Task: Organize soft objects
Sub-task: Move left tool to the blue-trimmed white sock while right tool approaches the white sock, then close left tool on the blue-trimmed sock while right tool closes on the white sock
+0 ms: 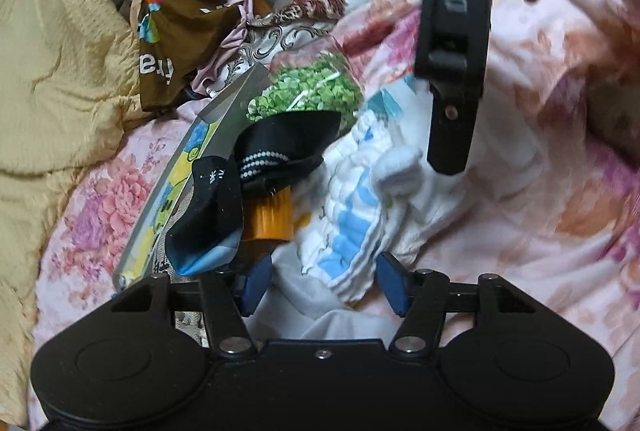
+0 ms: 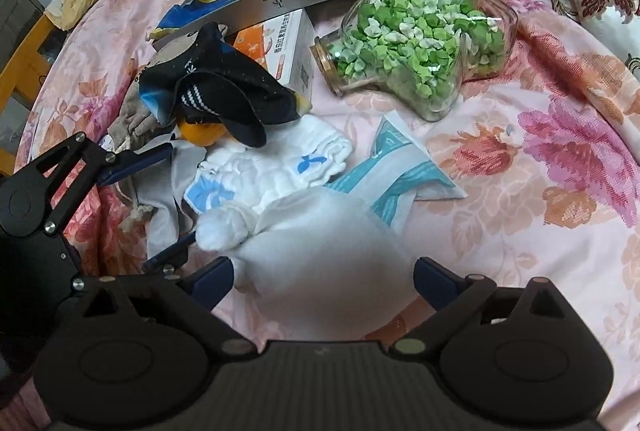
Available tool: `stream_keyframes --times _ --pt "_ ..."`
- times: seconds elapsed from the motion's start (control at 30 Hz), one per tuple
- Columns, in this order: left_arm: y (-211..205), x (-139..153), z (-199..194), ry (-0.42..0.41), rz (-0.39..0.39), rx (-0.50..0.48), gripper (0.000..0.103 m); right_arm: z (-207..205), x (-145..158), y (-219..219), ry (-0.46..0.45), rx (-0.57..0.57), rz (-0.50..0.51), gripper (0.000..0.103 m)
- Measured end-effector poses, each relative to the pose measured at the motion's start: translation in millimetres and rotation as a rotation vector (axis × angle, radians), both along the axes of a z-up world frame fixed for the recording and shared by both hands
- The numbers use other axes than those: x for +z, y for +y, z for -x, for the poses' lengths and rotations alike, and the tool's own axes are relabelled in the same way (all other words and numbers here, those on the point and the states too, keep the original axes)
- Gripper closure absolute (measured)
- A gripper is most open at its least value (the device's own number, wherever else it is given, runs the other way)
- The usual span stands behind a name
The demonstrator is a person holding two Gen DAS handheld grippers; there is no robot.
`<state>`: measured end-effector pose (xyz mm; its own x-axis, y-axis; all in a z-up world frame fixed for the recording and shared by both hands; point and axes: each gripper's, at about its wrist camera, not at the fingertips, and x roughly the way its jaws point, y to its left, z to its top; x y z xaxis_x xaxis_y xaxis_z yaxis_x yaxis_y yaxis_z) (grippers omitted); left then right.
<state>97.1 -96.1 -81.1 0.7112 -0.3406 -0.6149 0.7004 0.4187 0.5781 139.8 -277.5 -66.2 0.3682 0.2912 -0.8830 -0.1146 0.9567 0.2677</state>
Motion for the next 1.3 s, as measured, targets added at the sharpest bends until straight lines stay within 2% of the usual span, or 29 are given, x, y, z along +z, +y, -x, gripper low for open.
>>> stream_keyframes --times 0.13,0.17,0.23,0.27,0.3,0.37,0.57,0.73,0.9,1.07,1.3 --pt "-7 -10 0 -0.044 -0.058 -0.033 0.042 -3 -4 2 0.019 -0.003 -0.022 0.010" --pt "-9 -12 0 -0.057 -0.071 -0.041 0.045 -5 -6 3 0.027 -0.005 -0.025 0.011" --pt "-13 -16 -1 -0.065 -0.094 -0.063 0.064 -7 -9 4 0.039 -0.008 -0.024 0.012" --pt "-15 -18 -2 -0.061 -0.098 -0.067 0.076 -8 -11 5 0.046 -0.009 -0.021 0.012" --pt "-16 -18 -4 -0.055 -0.094 -0.066 0.083 -8 -12 6 0.050 -0.011 -0.018 0.014" --pt "-15 -15 -9 -0.027 -0.066 -0.056 0.085 -8 -12 5 0.052 -0.015 -0.019 0.018" --pt "-6 3 -25 0.087 0.082 0.043 0.090 -4 -7 2 0.034 -0.011 -0.053 0.044" --pt "6 15 -44 0.202 0.236 0.171 0.092 0 -1 4 0.002 0.013 -0.048 0.074" --pt "17 23 -55 0.311 0.385 0.271 0.094 6 11 3 -0.048 0.037 -0.094 0.087" --pt "31 37 -48 0.367 0.522 0.311 0.094 20 35 -6 -0.157 0.038 -0.143 0.090" --pt "39 63 -29 0.348 0.626 0.315 0.094 38 63 -25 -0.336 0.005 -0.204 0.090"
